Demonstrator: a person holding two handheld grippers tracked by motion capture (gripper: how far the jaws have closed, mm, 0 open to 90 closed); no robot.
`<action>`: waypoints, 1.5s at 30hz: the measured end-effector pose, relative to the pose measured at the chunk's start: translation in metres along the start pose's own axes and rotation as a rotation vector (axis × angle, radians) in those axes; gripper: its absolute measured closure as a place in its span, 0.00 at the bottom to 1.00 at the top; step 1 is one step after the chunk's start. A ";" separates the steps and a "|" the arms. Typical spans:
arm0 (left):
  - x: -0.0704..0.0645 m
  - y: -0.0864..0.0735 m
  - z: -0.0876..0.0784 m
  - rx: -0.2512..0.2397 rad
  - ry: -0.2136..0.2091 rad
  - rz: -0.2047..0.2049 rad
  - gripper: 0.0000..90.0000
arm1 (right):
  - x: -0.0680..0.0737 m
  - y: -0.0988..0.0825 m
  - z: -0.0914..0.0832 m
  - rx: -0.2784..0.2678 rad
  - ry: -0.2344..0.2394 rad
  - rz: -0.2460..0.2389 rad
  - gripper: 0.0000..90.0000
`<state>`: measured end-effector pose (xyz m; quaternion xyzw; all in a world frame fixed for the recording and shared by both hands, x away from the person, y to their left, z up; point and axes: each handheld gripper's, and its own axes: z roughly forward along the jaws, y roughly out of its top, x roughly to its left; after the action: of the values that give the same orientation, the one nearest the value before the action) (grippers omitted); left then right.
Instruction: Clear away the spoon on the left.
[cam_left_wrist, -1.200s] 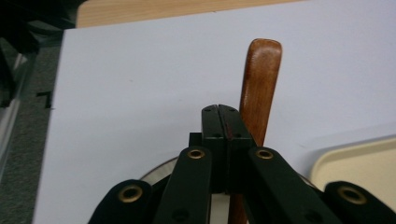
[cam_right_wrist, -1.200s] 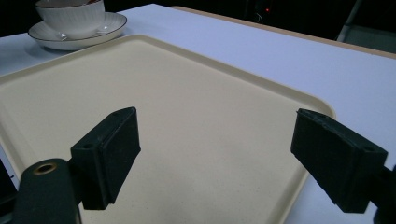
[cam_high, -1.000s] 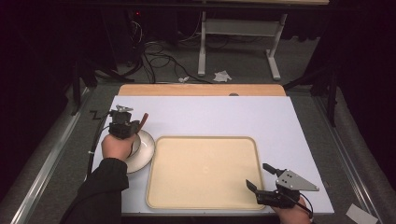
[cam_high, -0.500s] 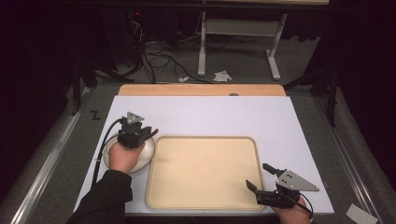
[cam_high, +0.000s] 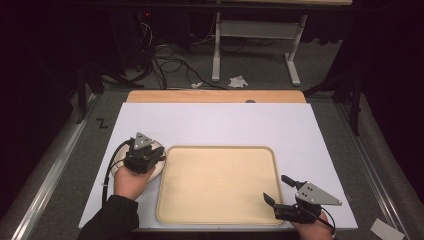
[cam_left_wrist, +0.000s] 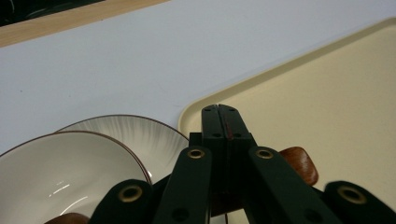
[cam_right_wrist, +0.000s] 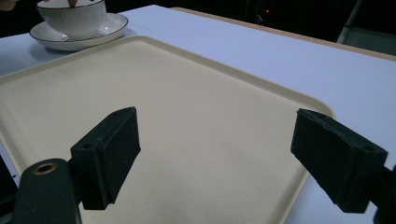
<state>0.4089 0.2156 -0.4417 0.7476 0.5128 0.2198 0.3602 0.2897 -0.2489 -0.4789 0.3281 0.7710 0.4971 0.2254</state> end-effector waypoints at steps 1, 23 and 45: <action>-0.003 -0.003 -0.003 -0.002 -0.010 0.012 1.00 | 0.000 0.000 0.000 0.000 0.000 -0.001 0.19; -0.017 -0.051 -0.045 -0.044 -0.077 0.069 1.00 | 0.001 0.000 0.000 -0.001 -0.002 -0.006 0.19; 0.006 -0.088 -0.111 -0.178 -0.043 0.001 1.00 | 0.001 0.000 0.001 0.004 -0.005 -0.007 0.19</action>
<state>0.2803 0.2749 -0.4380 0.7175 0.4831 0.2483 0.4360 0.2896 -0.2471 -0.4789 0.3269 0.7725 0.4941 0.2284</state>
